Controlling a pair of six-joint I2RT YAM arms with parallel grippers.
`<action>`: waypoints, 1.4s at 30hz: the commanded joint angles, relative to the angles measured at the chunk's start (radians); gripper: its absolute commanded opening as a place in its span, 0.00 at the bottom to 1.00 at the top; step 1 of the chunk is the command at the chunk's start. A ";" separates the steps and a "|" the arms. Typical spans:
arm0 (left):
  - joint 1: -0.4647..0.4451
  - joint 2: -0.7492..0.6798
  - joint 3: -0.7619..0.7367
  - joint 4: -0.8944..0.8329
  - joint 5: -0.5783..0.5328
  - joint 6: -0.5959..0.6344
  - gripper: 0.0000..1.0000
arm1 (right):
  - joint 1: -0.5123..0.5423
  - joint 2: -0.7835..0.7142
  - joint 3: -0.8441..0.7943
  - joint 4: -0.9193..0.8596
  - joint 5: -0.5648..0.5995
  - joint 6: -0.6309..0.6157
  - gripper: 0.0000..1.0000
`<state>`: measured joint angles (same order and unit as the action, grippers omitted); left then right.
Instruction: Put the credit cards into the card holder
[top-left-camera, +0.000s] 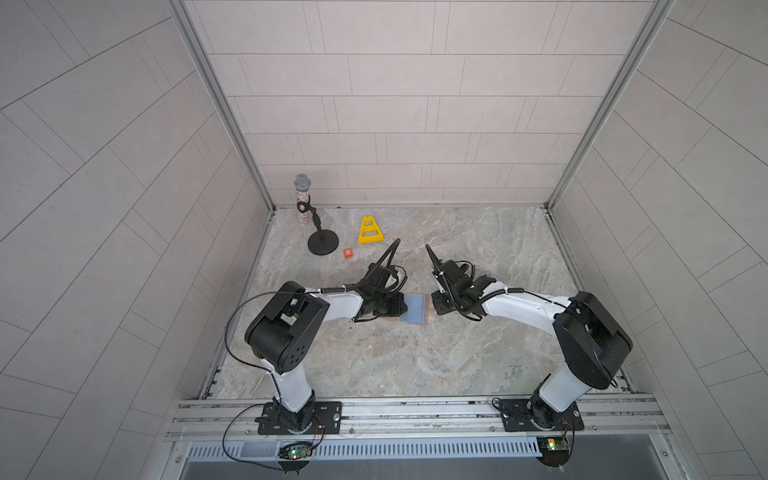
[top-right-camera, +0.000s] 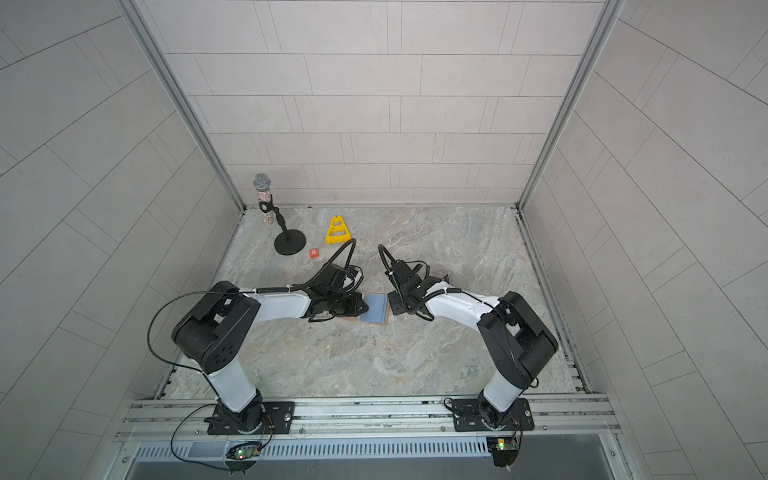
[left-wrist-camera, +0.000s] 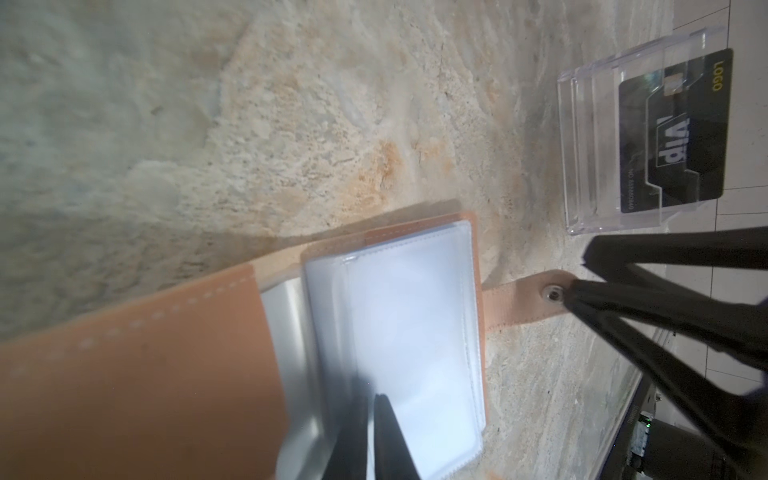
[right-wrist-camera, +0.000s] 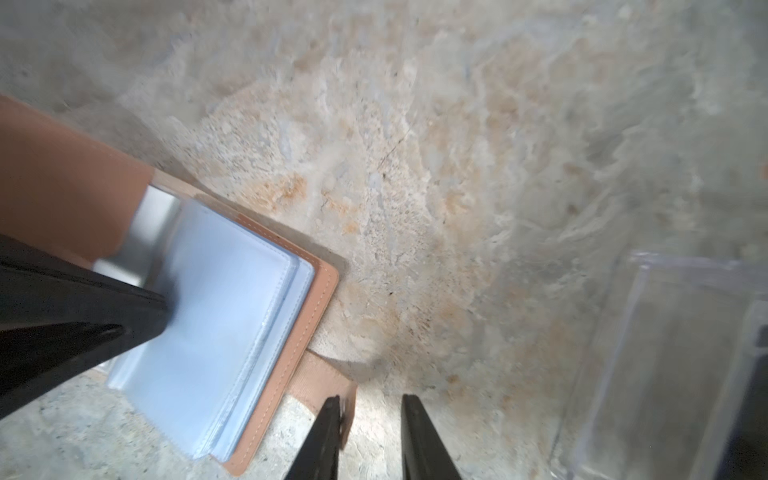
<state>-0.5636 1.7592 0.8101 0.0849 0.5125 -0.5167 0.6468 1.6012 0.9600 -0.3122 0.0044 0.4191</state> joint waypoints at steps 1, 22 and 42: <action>-0.009 -0.002 -0.027 -0.067 -0.033 0.002 0.13 | -0.004 -0.064 0.000 -0.021 0.014 -0.007 0.31; -0.013 -0.043 -0.023 -0.089 -0.058 0.005 0.13 | -0.004 0.149 -0.001 0.134 -0.350 0.029 0.05; -0.014 -0.066 -0.044 -0.093 -0.052 0.039 0.38 | -0.004 0.223 -0.005 0.162 -0.350 0.046 0.08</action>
<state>-0.5747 1.7069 0.7948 0.0345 0.4751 -0.4896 0.6418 1.7794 0.9630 -0.1165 -0.3626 0.4541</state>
